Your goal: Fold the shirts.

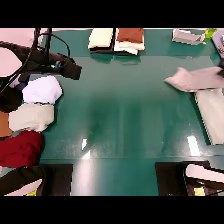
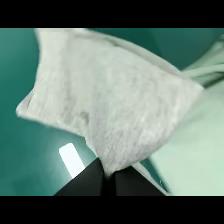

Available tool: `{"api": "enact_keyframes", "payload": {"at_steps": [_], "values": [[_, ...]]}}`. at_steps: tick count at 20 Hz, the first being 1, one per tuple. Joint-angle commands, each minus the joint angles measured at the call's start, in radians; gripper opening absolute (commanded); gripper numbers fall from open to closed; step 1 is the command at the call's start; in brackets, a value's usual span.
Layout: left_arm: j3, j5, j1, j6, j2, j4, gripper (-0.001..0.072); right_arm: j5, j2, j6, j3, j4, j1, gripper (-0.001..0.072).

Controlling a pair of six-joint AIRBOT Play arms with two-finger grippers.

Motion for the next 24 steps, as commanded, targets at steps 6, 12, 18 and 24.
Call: {"api": "enact_keyframes", "payload": {"at_steps": [6,12,18,24], "values": [[0.0,0.027,-0.001,-0.001,-0.001,-0.053,0.0019,-0.097,0.01,-0.032,0.036,0.214,-0.203,0.0014],[0.0,0.023,-0.001,-0.001,-0.001,-0.055,0.0019,0.006,0.01,-0.032,0.273,0.2,-0.203,0.0014],[0.0,0.023,-0.001,0.002,-0.001,-0.055,0.0019,0.19,0.039,-0.034,0.312,0.053,-0.203,0.0014],[0.0,-0.018,-0.001,0.002,-0.001,-0.055,0.002,0.214,0.196,-0.039,-0.029,-0.237,-0.203,0.0014]]}}
